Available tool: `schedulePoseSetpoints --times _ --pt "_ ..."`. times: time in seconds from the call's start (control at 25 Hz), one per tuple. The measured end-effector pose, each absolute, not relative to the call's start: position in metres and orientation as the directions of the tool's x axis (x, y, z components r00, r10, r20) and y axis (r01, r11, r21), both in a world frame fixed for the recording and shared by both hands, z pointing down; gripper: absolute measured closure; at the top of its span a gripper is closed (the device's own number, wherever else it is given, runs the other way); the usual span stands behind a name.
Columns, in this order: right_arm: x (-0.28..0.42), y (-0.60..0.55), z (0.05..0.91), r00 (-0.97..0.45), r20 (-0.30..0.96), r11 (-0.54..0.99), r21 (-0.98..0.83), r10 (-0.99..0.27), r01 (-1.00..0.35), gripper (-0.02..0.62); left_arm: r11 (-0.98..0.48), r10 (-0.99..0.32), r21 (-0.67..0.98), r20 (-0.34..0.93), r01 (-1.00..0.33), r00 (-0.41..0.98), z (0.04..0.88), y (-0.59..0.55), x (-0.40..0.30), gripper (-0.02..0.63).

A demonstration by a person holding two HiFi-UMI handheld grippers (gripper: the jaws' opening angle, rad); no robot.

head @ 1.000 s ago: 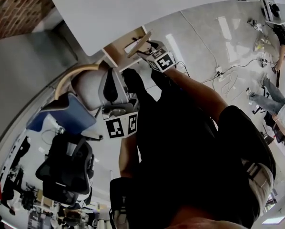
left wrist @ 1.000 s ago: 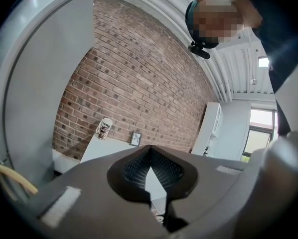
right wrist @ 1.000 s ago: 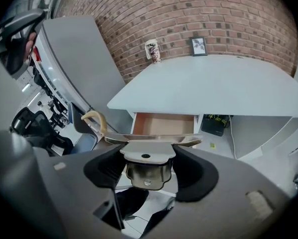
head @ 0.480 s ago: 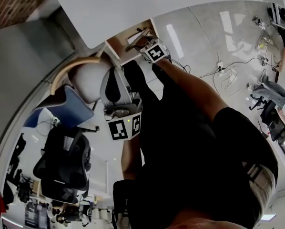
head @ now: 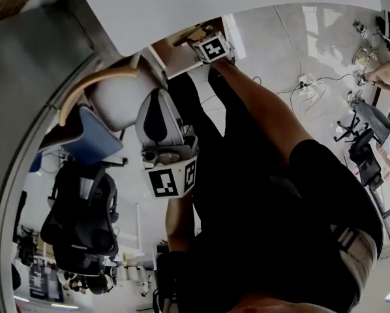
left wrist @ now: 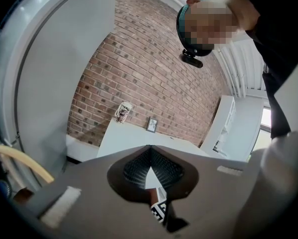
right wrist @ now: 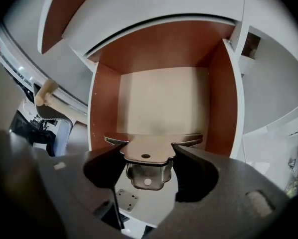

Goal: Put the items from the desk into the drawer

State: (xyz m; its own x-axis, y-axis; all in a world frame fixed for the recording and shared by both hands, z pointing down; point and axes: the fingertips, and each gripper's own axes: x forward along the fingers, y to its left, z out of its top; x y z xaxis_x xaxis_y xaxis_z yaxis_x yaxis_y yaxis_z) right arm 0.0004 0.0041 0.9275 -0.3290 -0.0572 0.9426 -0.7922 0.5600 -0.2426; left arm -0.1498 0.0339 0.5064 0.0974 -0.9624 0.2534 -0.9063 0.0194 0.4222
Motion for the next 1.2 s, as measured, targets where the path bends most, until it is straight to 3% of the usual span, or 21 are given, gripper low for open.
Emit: schedulePoseSetpoints --times 0.32,0.6,0.8,1.2 --pt "-0.005 -0.017 0.959 -0.287 0.956 0.552 -0.209 -0.058 -0.807 0.302 0.046 -0.954 0.443 0.285 -0.895 0.092 0.528 0.032 -0.157 0.597" --pt "-0.021 -0.007 0.973 -0.361 0.932 0.475 -0.333 0.033 -0.815 0.299 0.057 -0.95 0.455 0.298 -0.889 0.091 0.536 0.026 -0.159 0.597" --pt "0.037 0.008 0.978 -0.064 0.994 0.488 -0.097 0.084 -0.867 0.296 0.056 -0.948 0.459 0.304 -0.887 0.098 0.54 0.028 -0.161 0.597" --pt "0.045 0.015 0.969 -0.06 0.995 0.471 -0.088 0.074 -0.878 0.29 0.033 -0.95 0.46 0.291 -0.888 0.116 0.534 0.035 -0.155 0.597"
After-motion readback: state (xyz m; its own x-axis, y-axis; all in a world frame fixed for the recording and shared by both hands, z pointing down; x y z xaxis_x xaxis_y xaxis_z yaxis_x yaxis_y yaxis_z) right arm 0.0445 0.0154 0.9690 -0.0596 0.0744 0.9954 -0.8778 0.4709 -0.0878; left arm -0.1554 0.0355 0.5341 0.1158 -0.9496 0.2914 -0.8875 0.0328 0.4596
